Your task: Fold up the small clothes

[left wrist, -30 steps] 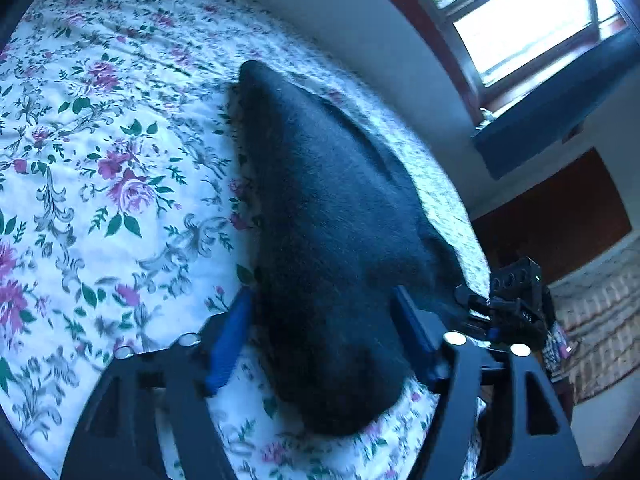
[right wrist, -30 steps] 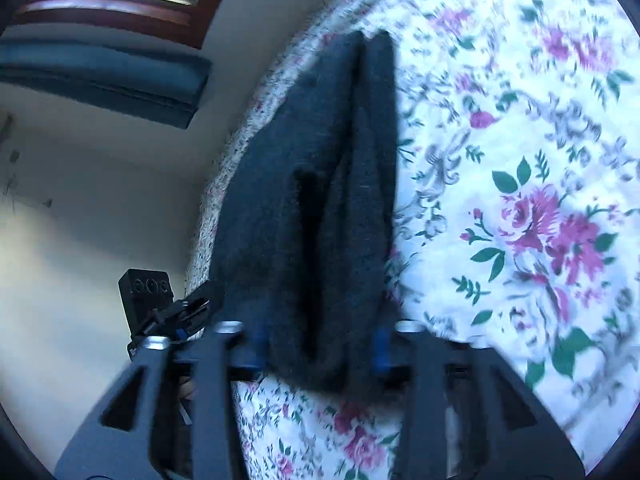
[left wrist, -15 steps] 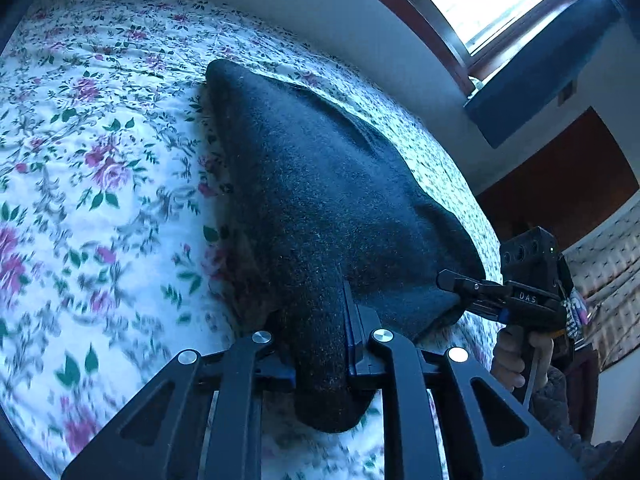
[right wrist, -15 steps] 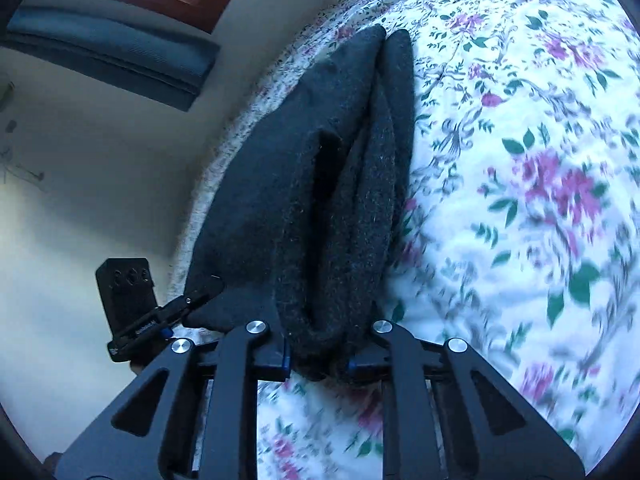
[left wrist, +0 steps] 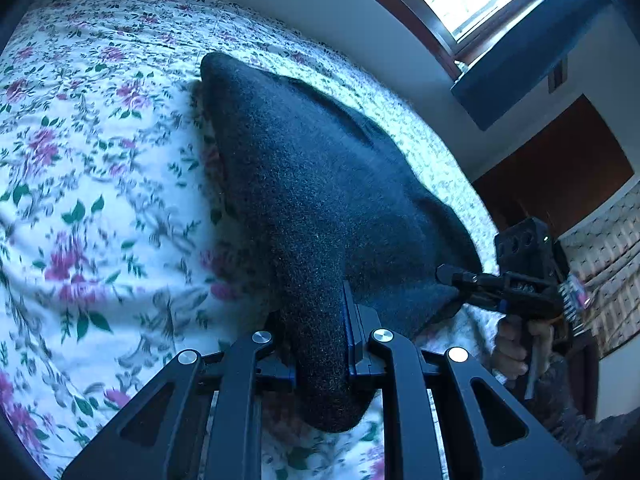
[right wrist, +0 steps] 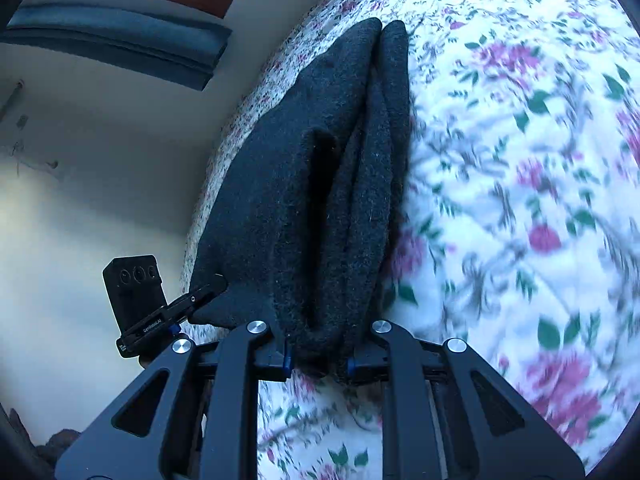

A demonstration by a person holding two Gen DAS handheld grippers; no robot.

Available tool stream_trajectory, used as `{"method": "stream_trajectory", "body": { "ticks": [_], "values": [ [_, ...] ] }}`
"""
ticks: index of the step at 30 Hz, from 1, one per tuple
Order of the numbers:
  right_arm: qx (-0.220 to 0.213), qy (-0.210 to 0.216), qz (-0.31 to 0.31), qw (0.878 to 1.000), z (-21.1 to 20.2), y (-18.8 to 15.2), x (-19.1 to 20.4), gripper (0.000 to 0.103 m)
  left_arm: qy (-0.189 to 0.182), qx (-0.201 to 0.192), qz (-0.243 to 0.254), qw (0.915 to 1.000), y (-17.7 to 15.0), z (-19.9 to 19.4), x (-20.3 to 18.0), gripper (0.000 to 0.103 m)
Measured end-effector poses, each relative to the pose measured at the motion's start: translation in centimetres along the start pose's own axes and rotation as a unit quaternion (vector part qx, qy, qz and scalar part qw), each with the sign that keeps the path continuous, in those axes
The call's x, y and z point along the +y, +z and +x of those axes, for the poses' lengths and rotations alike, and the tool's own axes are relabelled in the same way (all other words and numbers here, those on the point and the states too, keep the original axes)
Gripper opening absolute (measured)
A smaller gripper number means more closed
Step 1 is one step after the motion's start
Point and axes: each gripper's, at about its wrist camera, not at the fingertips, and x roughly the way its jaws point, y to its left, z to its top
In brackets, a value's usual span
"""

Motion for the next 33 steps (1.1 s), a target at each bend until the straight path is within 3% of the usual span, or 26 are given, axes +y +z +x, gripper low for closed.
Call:
{"method": "stream_trajectory", "body": {
  "ticks": [5, 7, 9, 12, 17, 20, 23, 24, 26, 27, 29, 33],
  "values": [
    [0.002, 0.001, -0.006, 1.000, 0.3, -0.2, -0.5, 0.019, 0.004, -0.007, 0.002, 1.0000, -0.3, -0.2, 0.5, 0.029],
    [0.003, -0.003, -0.012, 1.000, 0.0, -0.4, -0.2, 0.026, 0.002, -0.014, 0.005, 0.9999, -0.3, -1.0, 0.6, 0.039],
    [0.002, 0.010, -0.004, 1.000, -0.7, -0.4, -0.2, 0.042, 0.003, -0.027, 0.008, 0.9996, -0.4, -2.2, 0.7, 0.063],
    [-0.007, 0.029, 0.013, 0.999, -2.2, 0.0, -0.5, 0.062, -0.002, -0.055, -0.001, 0.9985, -0.3, -4.1, 1.4, 0.066],
    [-0.043, 0.026, 0.025, 0.998, -3.4, 2.1, -1.0, 0.070, -0.006, -0.059, -0.038, 0.9975, 2.0, -3.4, 3.2, 0.067],
    [-0.042, 0.025, 0.036, 0.998, -2.0, 3.4, -1.7, 0.070, 0.012, -0.046, -0.049, 0.9977, 3.8, -1.4, 4.0, 0.067],
    [-0.047, 0.015, 0.030, 0.998, -1.1, 4.4, -1.8, 0.063, 0.025, -0.026, -0.063, 0.9974, 4.8, 0.9, 4.5, 0.052],
    [-0.048, 0.001, 0.024, 0.999, -0.8, 4.5, -1.6, 0.047, 0.025, -0.017, -0.065, 0.9974, 4.8, 1.4, 4.8, 0.047],
    [-0.034, -0.029, 0.015, 0.999, 0.0, 4.5, -2.0, 0.027, 0.033, -0.019, -0.051, 0.9980, 4.6, 1.6, 4.4, 0.046],
    [-0.035, -0.024, 0.019, 0.999, 0.1, 4.4, -2.4, 0.023, 0.042, -0.020, -0.039, 0.9982, 4.6, 1.7, 4.1, 0.044],
    [-0.037, -0.006, 0.025, 0.999, 0.0, 4.4, -3.1, 0.021, 0.051, -0.025, -0.026, 0.9980, 4.4, 1.7, 3.7, 0.043],
    [-0.038, -0.009, 0.020, 0.999, 0.1, 4.4, -3.0, 0.020, 0.049, -0.027, -0.025, 0.9981, 4.3, 1.7, 3.6, 0.042]
  ]
}}
